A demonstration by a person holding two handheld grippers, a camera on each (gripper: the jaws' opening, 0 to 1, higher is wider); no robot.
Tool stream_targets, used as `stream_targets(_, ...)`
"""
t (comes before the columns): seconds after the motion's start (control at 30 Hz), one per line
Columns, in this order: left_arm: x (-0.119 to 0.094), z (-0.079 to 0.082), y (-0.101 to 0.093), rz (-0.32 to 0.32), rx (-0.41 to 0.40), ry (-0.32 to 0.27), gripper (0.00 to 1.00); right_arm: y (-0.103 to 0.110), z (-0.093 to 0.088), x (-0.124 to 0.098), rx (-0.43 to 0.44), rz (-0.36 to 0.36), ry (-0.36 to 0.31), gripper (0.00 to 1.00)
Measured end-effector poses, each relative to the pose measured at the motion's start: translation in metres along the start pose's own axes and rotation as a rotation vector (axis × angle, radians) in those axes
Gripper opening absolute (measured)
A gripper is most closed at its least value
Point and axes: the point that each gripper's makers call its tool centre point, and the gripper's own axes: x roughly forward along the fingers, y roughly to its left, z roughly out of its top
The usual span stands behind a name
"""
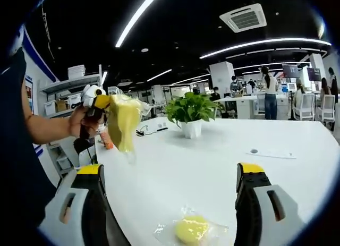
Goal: Compare the silicone blocks by pressing each to a similar depth, holding the contact briefly, and releasing to observe deformation and rebound differences across the visible hardness samples.
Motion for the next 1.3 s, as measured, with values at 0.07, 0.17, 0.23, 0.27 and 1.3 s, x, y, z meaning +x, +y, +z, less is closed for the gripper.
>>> stream_targets(0.07, -0.002, -0.002, 0.002, 0.005, -0.019, -0.006, 0.00, -0.004, -0.003, -0.006, -0.002, -0.018, -0.001, 0.96)
stream_targets(0.17, -0.003, -0.006, 0.005, 0.016, -0.036, -0.008, 0.00, -0.010, -0.008, -0.012, -0.002, -0.047, 0.014, 0.96)
stream_targets(0.23, -0.004, -0.008, 0.007, 0.022, -0.043, -0.006, 0.00, -0.014, -0.011, -0.016, 0.007, -0.057, 0.013, 0.96)
stream_targets(0.27, -0.004, -0.010, 0.008, 0.027, -0.047, -0.005, 0.00, -0.017, -0.014, -0.018, 0.010, -0.067, 0.018, 0.96)
stream_targets(1.3, -0.015, -0.047, 0.038, 0.129, -0.210, -0.013, 0.00, -0.043, -0.085, -0.070, -0.006, -0.180, 0.137, 0.96)
